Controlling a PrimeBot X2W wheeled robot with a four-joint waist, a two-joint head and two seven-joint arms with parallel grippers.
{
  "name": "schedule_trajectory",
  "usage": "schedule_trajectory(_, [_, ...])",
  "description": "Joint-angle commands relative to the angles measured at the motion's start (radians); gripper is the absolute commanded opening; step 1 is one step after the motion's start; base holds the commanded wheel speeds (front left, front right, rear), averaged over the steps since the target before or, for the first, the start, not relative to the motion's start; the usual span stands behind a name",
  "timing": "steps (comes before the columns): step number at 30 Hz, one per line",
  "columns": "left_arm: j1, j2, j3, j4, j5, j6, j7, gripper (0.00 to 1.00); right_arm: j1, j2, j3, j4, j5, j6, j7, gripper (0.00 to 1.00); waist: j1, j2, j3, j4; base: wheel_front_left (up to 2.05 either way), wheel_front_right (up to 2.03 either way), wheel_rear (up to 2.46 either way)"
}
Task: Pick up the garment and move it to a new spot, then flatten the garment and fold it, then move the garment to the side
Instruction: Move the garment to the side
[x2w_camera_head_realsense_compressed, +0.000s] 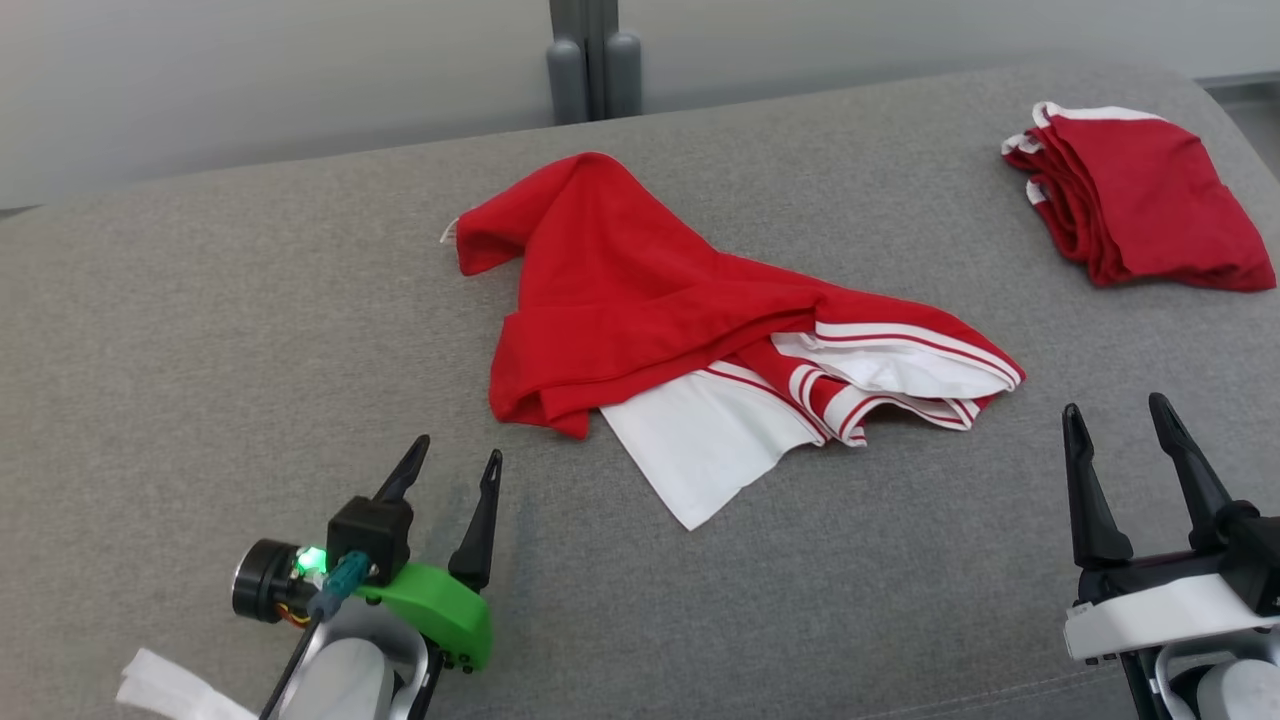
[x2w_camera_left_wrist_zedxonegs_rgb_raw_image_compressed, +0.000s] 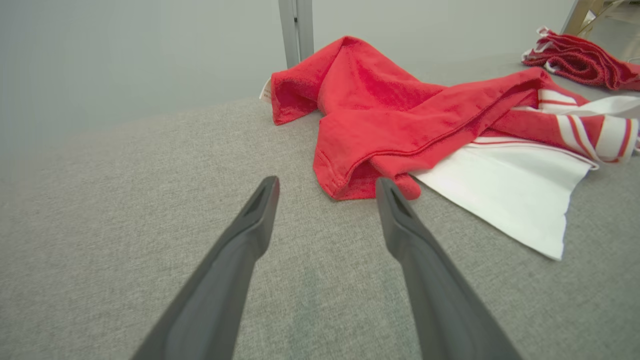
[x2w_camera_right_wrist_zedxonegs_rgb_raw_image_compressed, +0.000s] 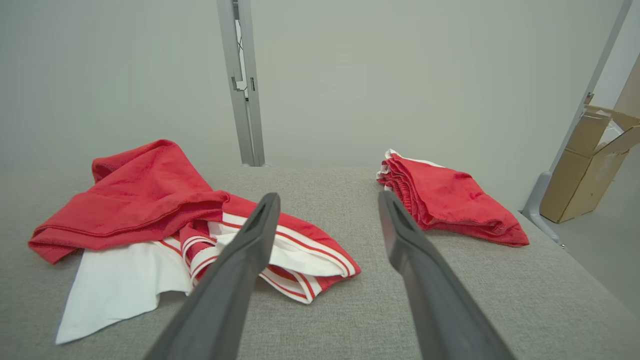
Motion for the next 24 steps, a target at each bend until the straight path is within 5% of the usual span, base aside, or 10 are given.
schedule_trajectory(1, [-0.041,0.009,-0.004,0.033,0.007,-0.003,0.000,1.00,-0.016,0.001,-0.001,-0.007,0.000,-0.002,-0.003,1.00,0.0000,-0.0001,0.052,-0.050,0.00,0.00,0.00])
schedule_trajectory(17, [-0.252,0.021,-0.013,0.278,0.027,0.002,0.000,1.00,-0.058,0.029,0.010,-0.021,-0.005,-0.002,-0.003,1.00,0.0000,-0.0001,0.120,-0.112,0.00,0.00,0.00])
schedule_trajectory(18, [-0.260,0.022,-0.012,0.285,0.028,0.001,0.000,0.84,-0.060,0.030,0.010,-0.021,-0.006,-0.002,-0.003,1.00,0.0000,-0.0001,0.123,-0.113,0.00,0.00,0.00])
schedule_trajectory(20, [-0.275,0.022,-0.011,0.295,0.026,0.000,0.000,0.00,-0.059,0.033,0.007,-0.021,-0.005,-0.002,-0.003,1.00,0.0000,-0.0001,0.122,-0.111,0.00,0.00,0.00])
schedule_trajectory(24, [-0.284,0.025,-0.005,0.274,0.025,0.003,0.000,0.00,-0.032,0.038,-0.014,-0.016,-0.005,-0.002,-0.003,1.00,0.0000,-0.0001,0.111,-0.090,0.00,0.00,0.00])
